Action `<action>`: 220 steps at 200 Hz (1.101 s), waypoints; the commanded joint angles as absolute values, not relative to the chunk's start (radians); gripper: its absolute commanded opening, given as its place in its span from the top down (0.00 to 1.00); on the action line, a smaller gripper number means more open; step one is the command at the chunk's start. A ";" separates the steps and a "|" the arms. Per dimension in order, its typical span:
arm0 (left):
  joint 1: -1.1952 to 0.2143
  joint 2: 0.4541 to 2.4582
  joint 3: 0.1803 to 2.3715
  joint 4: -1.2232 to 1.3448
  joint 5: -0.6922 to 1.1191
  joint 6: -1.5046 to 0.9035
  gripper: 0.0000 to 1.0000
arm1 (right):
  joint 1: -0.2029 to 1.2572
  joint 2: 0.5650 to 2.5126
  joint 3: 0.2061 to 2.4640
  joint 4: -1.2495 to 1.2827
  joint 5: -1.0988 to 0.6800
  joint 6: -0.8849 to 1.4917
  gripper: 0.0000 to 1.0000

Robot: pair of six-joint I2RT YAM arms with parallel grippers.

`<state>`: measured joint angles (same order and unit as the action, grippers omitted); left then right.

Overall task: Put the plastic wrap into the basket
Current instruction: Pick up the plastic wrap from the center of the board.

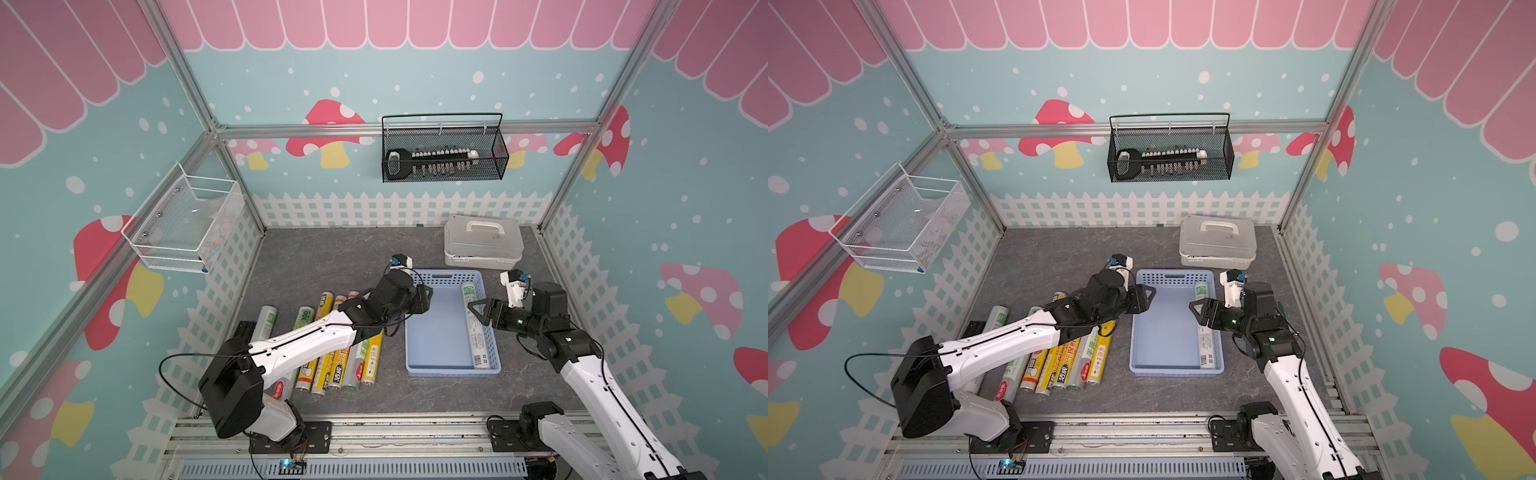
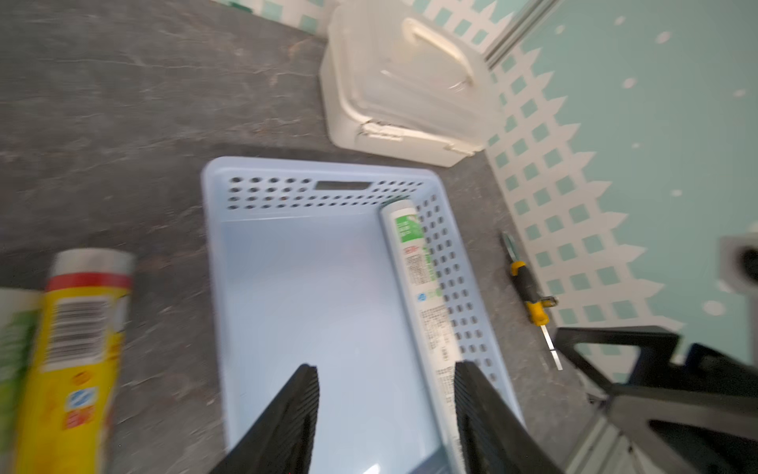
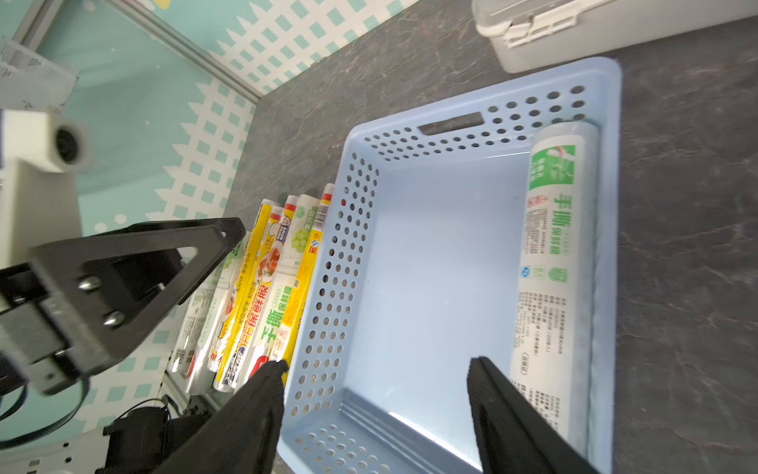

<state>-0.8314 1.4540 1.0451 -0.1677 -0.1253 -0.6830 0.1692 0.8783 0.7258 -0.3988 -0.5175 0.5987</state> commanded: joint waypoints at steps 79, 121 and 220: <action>-0.727 1.357 0.880 -0.450 -0.166 -0.563 0.46 | 0.563 1.140 0.926 -0.368 -0.301 0.525 0.28; -0.726 1.461 0.914 -0.516 -0.173 -0.569 0.47 | 0.678 1.212 0.956 -0.378 -0.162 0.526 0.27; -0.726 1.613 0.978 -0.532 -0.127 -0.558 0.50 | 0.722 1.277 0.927 -0.370 -0.063 0.584 0.26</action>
